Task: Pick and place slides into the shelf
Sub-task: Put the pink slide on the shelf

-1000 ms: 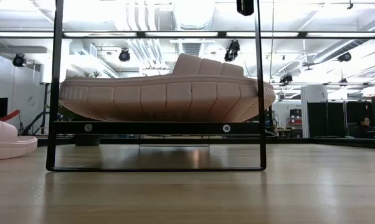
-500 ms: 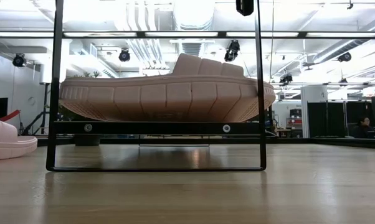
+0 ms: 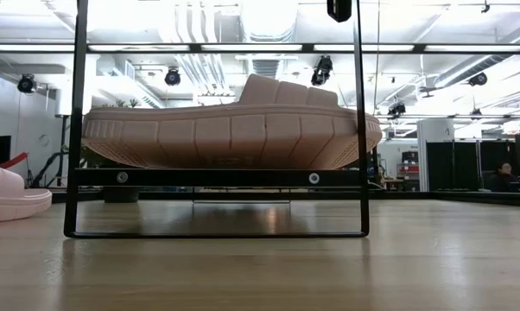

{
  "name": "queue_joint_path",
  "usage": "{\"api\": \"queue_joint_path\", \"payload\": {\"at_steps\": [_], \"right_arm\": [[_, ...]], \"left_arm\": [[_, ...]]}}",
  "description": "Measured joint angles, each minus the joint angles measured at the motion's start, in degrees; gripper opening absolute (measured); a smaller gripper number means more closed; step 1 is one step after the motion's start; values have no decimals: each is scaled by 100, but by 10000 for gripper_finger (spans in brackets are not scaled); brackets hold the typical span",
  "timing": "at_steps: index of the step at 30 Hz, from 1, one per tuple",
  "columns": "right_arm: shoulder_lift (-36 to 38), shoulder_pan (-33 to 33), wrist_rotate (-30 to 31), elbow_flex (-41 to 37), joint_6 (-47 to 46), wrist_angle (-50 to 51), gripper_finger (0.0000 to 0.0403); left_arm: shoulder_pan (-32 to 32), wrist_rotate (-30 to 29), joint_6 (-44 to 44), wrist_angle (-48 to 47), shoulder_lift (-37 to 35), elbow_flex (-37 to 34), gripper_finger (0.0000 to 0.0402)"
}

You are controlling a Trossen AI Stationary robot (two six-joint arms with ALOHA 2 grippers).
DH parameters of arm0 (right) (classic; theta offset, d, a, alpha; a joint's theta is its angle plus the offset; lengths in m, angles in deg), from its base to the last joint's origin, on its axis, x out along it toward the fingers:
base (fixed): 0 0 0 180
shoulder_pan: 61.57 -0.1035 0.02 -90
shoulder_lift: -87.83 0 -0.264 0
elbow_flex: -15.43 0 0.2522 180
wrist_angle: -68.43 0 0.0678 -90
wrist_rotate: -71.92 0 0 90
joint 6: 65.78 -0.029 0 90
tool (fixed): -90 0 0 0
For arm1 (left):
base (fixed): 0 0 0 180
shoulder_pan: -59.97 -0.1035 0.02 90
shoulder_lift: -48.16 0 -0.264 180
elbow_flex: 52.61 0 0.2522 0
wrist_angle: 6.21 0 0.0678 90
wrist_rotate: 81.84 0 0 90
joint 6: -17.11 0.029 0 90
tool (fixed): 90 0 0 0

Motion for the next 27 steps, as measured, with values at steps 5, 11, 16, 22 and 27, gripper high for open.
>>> {"api": "queue_joint_path", "payload": {"at_steps": [5,11,16,22,27], "right_arm": [[-2,0,0,0,0,-2,141],[-2,0,1,-2,-2,-4,141],[-2,0,6,-2,-4,-4,141],[-2,0,130,-2,-4,-2,141],[-2,2,154,-2,-7,-2,141]], "left_arm": [[-2,38,-107,127,70,-197,125],[-2,133,-143,331,77,-344,128],[-2,129,-129,439,88,-571,128],[-4,140,-98,761,88,-822,128],[-15,131,-92,739,88,-935,128]]}}
